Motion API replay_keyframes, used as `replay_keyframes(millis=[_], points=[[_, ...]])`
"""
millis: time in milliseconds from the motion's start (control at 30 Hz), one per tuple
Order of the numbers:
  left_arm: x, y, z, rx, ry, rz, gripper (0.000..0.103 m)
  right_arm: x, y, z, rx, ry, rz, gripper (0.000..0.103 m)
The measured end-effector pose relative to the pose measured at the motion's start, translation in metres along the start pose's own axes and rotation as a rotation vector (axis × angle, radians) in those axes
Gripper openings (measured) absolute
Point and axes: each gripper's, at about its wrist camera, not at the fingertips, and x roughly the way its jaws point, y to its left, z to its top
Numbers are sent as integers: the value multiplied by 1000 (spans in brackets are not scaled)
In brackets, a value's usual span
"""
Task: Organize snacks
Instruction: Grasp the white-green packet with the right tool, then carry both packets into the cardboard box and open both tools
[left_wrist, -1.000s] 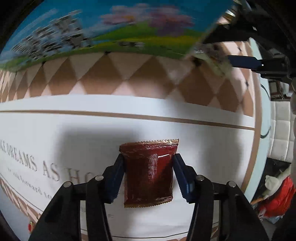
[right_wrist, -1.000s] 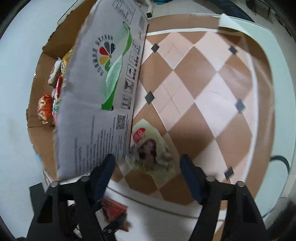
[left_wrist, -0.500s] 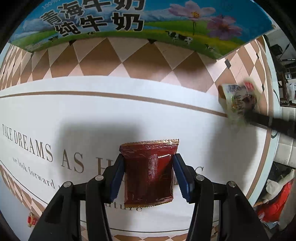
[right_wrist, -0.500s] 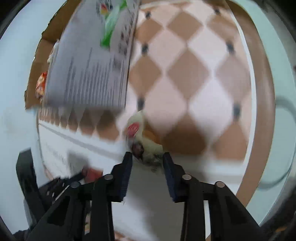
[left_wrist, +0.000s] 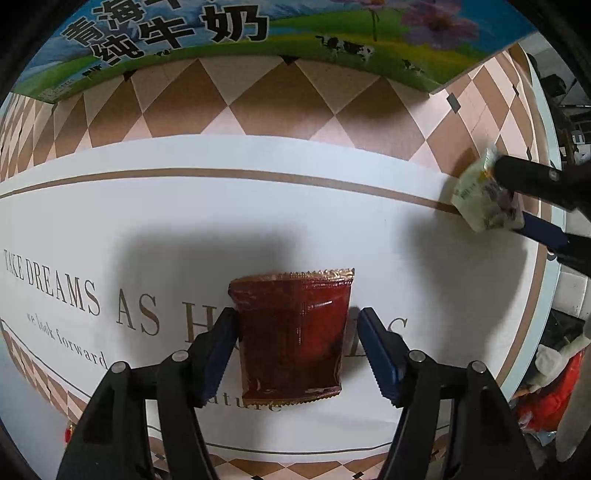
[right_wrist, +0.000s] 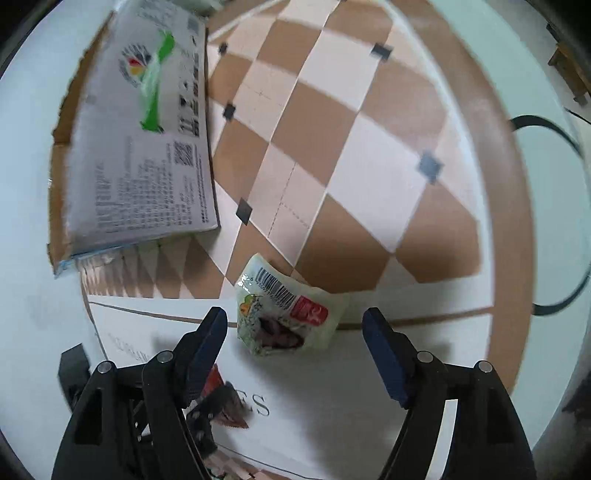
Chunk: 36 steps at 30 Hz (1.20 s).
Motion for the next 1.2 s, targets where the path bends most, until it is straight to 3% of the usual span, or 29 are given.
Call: replay_keyframes(millis=[133, 200, 267, 333, 567, 800, 1033, 1200], points=[[4, -2, -4, 0, -8, 16, 64, 18, 33, -4, -58, -15, -65, 78], [6, -3, -7, 9, -22, 38, 57, 20, 42, -5, -91, -30, -109, 66], [7, -5, -10, 21, -36, 64, 53, 24, 55, -10, -149, -43, -173, 46], [10, -6, -12, 27, -42, 69, 52, 32, 71, -18, -195, -48, -195, 41], [15, -10, -13, 27, -53, 71, 51, 42, 97, -33, -221, -77, -225, 40], [-12, -4, -12, 17, -86, 48, 51, 18, 75, -40, -185, -90, -162, 40], [-66, 24, -36, 29, -159, -12, 51, -18, 82, -55, -187, -106, -68, 40], [-116, 39, -33, 41, -227, -70, 51, -53, 98, -63, -196, -142, -5, 40]])
